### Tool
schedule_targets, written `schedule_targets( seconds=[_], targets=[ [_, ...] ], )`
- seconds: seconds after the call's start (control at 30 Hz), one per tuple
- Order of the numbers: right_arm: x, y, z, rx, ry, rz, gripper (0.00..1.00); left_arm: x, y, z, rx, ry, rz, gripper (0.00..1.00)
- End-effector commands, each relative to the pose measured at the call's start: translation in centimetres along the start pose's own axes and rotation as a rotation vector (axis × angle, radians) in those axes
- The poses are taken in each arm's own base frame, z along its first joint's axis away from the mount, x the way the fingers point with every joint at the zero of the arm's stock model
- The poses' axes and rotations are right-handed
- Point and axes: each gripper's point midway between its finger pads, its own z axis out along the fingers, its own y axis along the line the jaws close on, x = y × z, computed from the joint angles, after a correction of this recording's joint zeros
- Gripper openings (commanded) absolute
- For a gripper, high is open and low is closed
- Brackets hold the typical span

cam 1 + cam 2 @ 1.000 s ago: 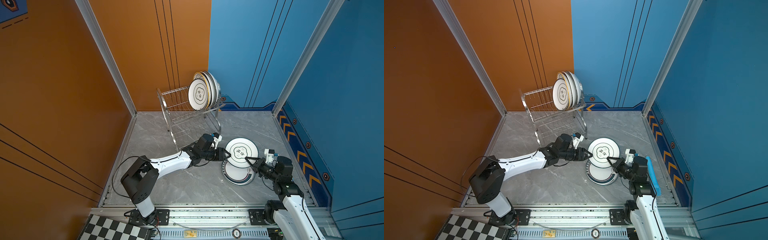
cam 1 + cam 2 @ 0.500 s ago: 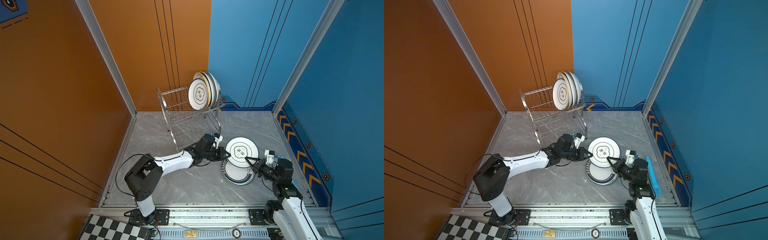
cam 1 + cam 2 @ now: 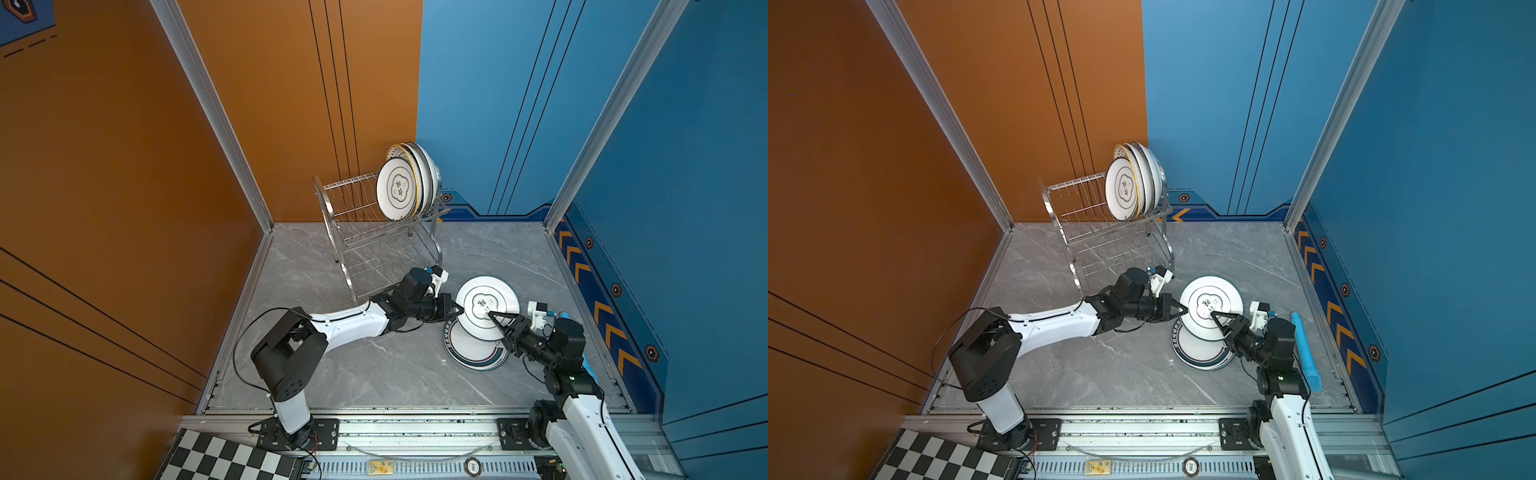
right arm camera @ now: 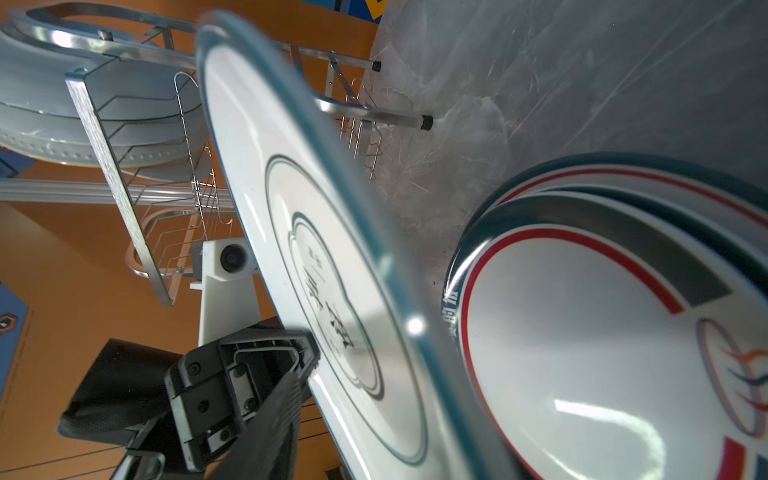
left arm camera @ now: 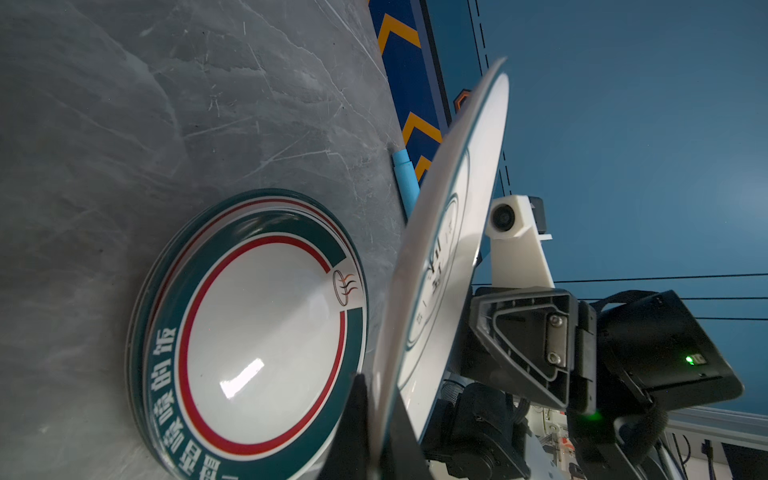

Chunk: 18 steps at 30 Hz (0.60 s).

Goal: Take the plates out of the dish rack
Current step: 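Lay the white plate flat on the stack with the left gripper while the right releases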

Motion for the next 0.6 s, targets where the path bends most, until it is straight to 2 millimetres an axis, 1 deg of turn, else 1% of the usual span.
schedule_targets(
  seconds=[0.0,0.1,0.17,0.27,0.4,0.5,0.57],
  targets=[
    [-0.7,0.9,-0.3,-0.019,-0.021,-0.044,0.68,2.0,0.8,0.5,-0.018,0.064,0.016,0.0],
    [-1.3,-0.2,-0.8,0.074,-0.054,-0.059,0.79,2.3,1.0,0.3,-0.029,0.069,0.007,0.0],
    [-1.8,-1.0,-1.4,0.141,-0.082,-0.064,0.84,2.5,1.6,0.0,-0.06,0.076,-0.005,0.0],
    [-2.6,-2.4,-2.9,0.287,-0.136,-0.101,0.89,2.9,2.3,-0.3,-0.102,0.085,-0.021,0.0],
    [-4.0,-3.8,-5.7,0.496,-0.225,-0.176,0.92,3.4,3.3,-0.2,-0.149,0.1,-0.036,0.0],
    [-4.7,-3.8,-7.4,0.574,-0.283,-0.216,0.92,3.8,3.9,0.0,-0.171,0.114,-0.047,0.0],
    [-5.0,-3.9,-8.2,0.612,-0.305,-0.232,0.93,4.1,4.3,0.2,-0.196,0.124,-0.055,0.0]
  ],
)
